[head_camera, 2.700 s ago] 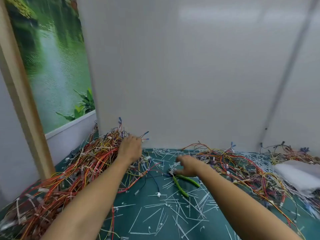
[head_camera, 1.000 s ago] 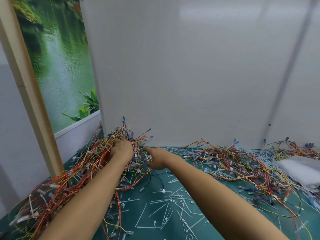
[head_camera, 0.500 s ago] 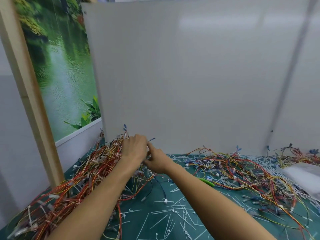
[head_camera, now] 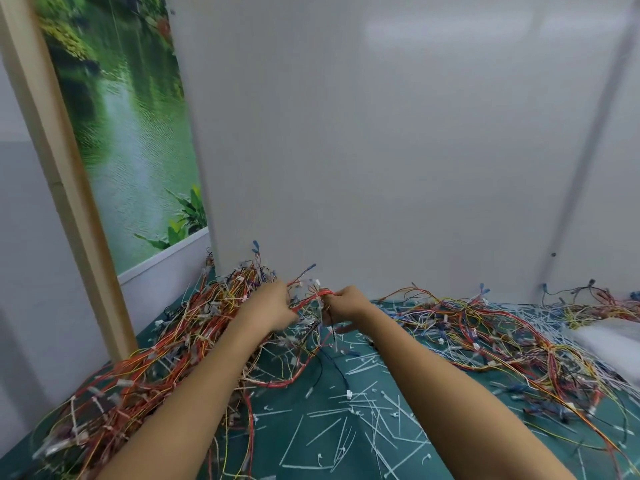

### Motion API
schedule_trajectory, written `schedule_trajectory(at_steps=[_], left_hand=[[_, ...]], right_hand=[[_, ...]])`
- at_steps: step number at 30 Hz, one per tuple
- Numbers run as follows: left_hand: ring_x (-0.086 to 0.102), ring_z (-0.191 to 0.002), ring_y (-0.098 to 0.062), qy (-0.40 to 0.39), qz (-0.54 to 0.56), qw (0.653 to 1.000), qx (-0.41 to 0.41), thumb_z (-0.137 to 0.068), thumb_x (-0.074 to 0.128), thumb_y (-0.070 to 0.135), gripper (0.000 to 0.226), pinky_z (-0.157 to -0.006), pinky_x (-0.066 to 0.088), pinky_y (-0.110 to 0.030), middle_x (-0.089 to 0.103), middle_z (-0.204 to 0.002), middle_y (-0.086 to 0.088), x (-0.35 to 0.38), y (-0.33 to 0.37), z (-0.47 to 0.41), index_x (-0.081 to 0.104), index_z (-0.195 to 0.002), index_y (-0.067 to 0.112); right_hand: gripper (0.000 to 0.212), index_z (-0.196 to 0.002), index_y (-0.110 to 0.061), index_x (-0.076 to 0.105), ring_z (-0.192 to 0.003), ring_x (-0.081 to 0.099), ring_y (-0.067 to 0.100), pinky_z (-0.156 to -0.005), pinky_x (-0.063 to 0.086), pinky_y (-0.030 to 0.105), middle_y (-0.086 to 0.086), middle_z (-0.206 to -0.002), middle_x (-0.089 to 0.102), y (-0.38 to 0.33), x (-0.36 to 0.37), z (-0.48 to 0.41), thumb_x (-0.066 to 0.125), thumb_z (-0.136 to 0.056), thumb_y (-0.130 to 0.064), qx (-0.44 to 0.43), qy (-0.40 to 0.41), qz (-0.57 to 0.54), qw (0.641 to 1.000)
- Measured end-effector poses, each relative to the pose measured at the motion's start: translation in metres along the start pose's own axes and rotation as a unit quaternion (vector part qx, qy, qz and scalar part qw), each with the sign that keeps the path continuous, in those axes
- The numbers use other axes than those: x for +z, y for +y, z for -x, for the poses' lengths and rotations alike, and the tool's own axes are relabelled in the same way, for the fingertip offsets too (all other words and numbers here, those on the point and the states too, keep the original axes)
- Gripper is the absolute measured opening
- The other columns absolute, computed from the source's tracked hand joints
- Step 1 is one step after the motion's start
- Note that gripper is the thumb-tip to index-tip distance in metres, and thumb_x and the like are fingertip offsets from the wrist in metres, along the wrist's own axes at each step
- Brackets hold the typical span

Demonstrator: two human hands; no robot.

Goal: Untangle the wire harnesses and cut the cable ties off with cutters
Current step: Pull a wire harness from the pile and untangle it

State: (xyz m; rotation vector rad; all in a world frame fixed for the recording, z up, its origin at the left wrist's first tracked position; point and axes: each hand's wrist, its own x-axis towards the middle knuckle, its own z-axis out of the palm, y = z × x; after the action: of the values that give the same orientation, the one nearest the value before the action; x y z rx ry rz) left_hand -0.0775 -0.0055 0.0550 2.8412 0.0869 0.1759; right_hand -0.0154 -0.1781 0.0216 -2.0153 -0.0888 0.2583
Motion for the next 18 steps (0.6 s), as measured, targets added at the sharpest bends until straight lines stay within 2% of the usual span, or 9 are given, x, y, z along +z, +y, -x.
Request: schedule_trajectory(at_steps=[4,6,7,9,11,13,16,18], left_hand=[[0.054,-0.059,-0.014,-0.074,-0.086,0.993,-0.023,-0.09,0.07,0.045,0.036,-0.06,0.045,-0.03,0.06,-0.07,0.001,0.005,-0.019,0.003,0.062,-0.08,0.012],[0.052,-0.055,-0.015,-0.096,-0.069,0.993,-0.001,-0.094,0.066,0.042,0.037,-0.056,0.043,-0.029,0.063,-0.069,0.0,0.007,-0.021,0.004,0.072,-0.083,0.007],[0.054,-0.056,-0.016,-0.098,-0.062,0.993,0.015,-0.097,0.063,0.038,0.035,-0.056,0.044,-0.028,0.066,-0.075,0.002,0.008,-0.02,0.004,0.073,-0.086,0.006],[0.063,-0.066,-0.016,-0.075,-0.044,0.995,0.046,-0.099,0.058,0.031,0.025,-0.06,0.047,-0.028,0.067,-0.093,0.013,0.007,-0.019,0.003,0.07,-0.088,0.011],[0.065,-0.073,-0.014,-0.041,-0.011,0.997,0.06,-0.098,0.057,0.03,0.017,-0.062,0.049,-0.029,0.069,-0.092,0.006,0.003,-0.02,0.001,0.067,-0.088,0.018],[0.064,-0.076,-0.011,-0.003,0.025,0.997,0.069,-0.099,0.058,0.035,0.014,-0.066,0.05,-0.029,0.068,-0.09,0.005,-0.005,-0.022,0.001,0.067,-0.093,0.026],[0.062,-0.076,-0.01,0.091,0.082,0.989,0.084,-0.099,0.058,0.045,0.022,-0.07,0.047,-0.027,0.068,-0.095,0.009,-0.018,-0.028,0.0,0.071,-0.109,0.031],[0.059,-0.084,-0.008,0.135,0.114,0.979,0.103,-0.098,0.06,0.044,0.026,-0.082,0.047,-0.029,0.073,-0.106,0.005,-0.026,-0.03,-0.002,0.074,-0.115,0.029]], right_hand=[[0.02,-0.099,-0.007,0.063,-0.077,0.076,0.025,-0.083,0.061,0.049,0.013,-0.095,0.071,0.01,0.003,-0.004,0.053,-0.103,-0.024,0.081,-0.047,-0.107,0.99],[0.017,-0.102,-0.01,0.064,-0.084,0.078,0.025,-0.078,0.062,0.047,0.011,-0.105,0.076,0.012,0.003,-0.003,0.052,-0.102,-0.023,0.116,-0.088,-0.125,0.981],[0.019,-0.103,-0.012,0.064,-0.088,0.078,0.026,-0.076,0.062,0.045,0.01,-0.111,0.077,0.013,0.003,-0.002,0.051,-0.104,-0.026,0.125,-0.104,-0.127,0.978],[0.022,-0.106,-0.014,0.063,-0.09,0.077,0.026,-0.075,0.061,0.043,0.009,-0.117,0.075,0.013,0.003,0.0,0.049,-0.105,-0.031,0.129,-0.116,-0.126,0.977],[0.025,-0.112,-0.012,0.064,-0.092,0.076,0.026,-0.079,0.062,0.042,0.011,-0.122,0.073,0.013,0.003,-0.001,0.052,-0.105,-0.033,0.115,-0.115,-0.12,0.979],[0.031,-0.12,-0.011,0.063,-0.105,0.073,0.028,-0.089,0.06,0.044,0.011,-0.128,0.07,0.012,0.001,0.0,0.057,-0.103,-0.035,0.097,-0.132,-0.128,0.978],[0.029,-0.129,-0.019,0.059,-0.108,0.07,0.026,-0.098,0.056,0.047,0.006,-0.128,0.068,0.009,-0.009,0.002,0.062,-0.101,-0.028,0.066,-0.155,-0.163,0.972],[0.037,-0.129,-0.021,0.058,-0.107,0.07,0.025,-0.096,0.057,0.048,0.005,-0.125,0.066,0.006,-0.015,0.005,0.07,-0.096,-0.034,0.041,-0.131,-0.149,0.979]])
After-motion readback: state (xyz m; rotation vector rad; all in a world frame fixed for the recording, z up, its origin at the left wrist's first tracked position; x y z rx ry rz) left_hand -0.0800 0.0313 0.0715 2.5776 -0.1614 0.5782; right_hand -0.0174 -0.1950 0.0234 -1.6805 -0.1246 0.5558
